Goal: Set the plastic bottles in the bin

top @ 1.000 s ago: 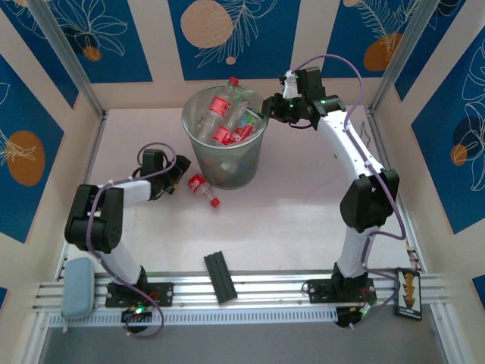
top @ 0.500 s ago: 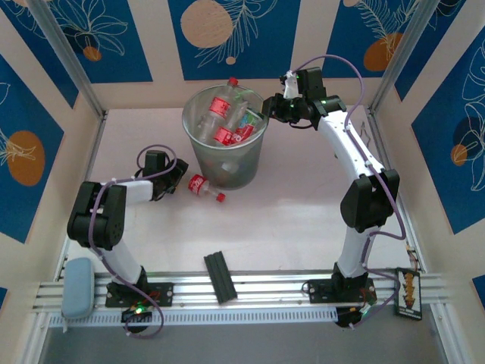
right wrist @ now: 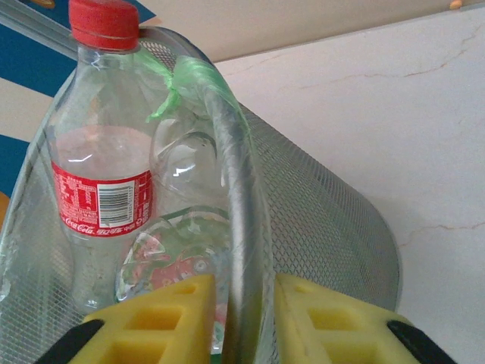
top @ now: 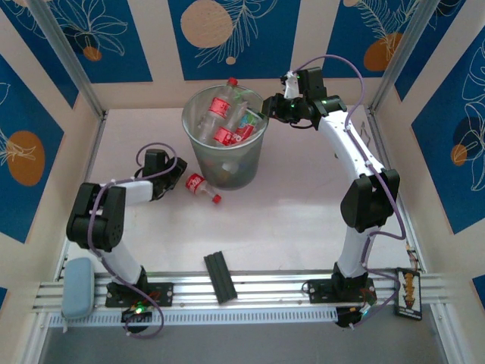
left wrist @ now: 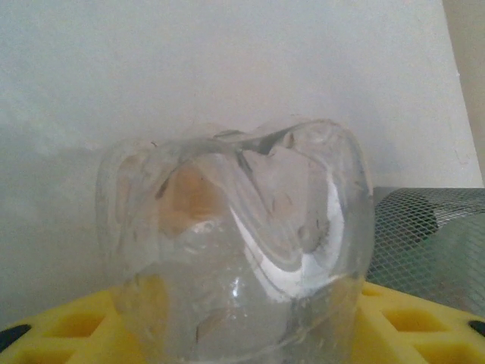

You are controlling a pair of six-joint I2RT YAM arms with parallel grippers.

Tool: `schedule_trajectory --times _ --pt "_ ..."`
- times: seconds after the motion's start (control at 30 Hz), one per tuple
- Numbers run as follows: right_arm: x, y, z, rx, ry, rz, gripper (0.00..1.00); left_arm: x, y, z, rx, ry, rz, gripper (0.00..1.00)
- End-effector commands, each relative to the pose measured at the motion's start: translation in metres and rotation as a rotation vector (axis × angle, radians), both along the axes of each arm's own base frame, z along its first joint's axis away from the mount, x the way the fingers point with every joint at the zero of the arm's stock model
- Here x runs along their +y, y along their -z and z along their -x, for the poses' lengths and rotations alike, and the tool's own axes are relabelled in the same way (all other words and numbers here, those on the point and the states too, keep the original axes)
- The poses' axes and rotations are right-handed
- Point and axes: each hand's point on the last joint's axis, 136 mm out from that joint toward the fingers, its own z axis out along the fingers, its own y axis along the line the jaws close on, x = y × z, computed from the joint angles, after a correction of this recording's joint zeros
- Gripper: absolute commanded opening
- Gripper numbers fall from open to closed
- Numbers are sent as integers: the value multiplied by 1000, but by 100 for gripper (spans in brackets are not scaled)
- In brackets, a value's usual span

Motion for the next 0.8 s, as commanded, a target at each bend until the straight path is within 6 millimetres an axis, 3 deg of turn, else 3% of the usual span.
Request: schedule_trajectory --times 0.0,0.27,0.5,0.63,0.77 --pt "-2 -10 9 0 -24 -13 35 15 -37 2 -69 -8 -102 54" --pt "-9 -22 8 -27 -12 -13 52 45 -116 17 -157 -16 -294 52" --pt "-21 -36 12 -62 0 2 58 71 -224 42 -306 -25 -516 51" --pt "-30 -50 19 -111 -1 19 59 70 -289 56 -406 28 -603 50" --pt "-26 -69 33 -195 -65 44 63 51 -350 64 -514 122 -641 49"
